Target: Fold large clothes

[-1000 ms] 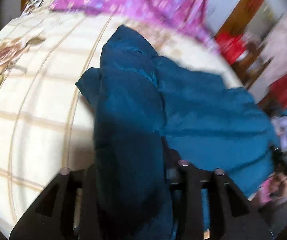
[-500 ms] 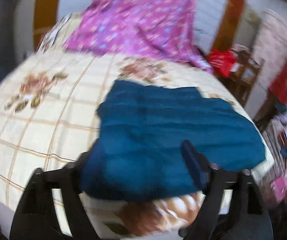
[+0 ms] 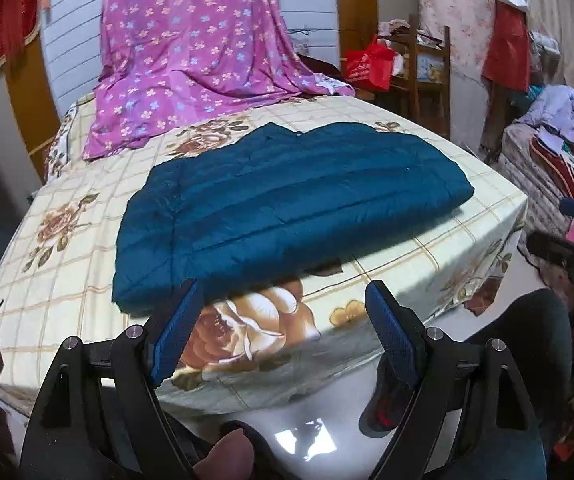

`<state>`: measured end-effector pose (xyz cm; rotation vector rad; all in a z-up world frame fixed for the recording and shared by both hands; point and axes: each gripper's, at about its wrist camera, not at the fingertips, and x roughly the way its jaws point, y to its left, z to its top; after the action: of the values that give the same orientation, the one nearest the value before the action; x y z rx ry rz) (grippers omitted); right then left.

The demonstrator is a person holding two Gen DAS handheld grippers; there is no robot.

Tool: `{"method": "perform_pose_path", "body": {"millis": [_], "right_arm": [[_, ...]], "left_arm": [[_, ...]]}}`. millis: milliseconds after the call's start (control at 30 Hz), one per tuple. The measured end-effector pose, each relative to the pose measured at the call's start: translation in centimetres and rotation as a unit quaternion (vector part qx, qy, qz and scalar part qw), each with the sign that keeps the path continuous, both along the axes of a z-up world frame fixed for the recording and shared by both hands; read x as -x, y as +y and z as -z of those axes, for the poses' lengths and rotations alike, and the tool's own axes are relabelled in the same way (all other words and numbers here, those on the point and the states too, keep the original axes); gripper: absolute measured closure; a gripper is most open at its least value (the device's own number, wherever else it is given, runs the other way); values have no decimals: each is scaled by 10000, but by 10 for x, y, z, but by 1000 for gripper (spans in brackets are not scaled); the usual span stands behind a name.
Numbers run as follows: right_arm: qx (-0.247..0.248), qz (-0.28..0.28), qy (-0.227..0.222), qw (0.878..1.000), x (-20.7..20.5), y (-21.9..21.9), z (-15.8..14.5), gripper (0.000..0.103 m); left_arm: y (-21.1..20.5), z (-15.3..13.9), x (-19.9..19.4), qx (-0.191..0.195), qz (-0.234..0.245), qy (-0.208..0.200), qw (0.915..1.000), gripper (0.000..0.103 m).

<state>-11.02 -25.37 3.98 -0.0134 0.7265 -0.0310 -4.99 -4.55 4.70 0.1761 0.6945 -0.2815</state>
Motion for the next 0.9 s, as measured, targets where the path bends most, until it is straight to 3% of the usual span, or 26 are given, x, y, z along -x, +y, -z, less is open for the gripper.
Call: {"method": "perform_pose_path", "body": {"millis": [67,167,267,367,500,900], "right_arm": [[-92,-22,-8,10000,3,-1,3,1],[-297,-23,-9,9996,5,-4,6,1],[-409,-43,42,9991,7,-3,7,1],[-359,-66,38,9993,9,1,6,1],[-248,-157,31,9996,12,7,4,1],[-42,-222,-73,9997,19,15,-5,1]], "left_arm": [[4,1,-3,-14,-191,95,9998,20],[2,-2,-3,-155,-423,-101,9989,20],[5,-6,0,22,-482,-76,9988,20],[4,-9,1,165,-438,69,9989,20],[1,-10,4,11,-569,87,9983,20],[4,-8,7,134,-552,335,9978,20]]}}
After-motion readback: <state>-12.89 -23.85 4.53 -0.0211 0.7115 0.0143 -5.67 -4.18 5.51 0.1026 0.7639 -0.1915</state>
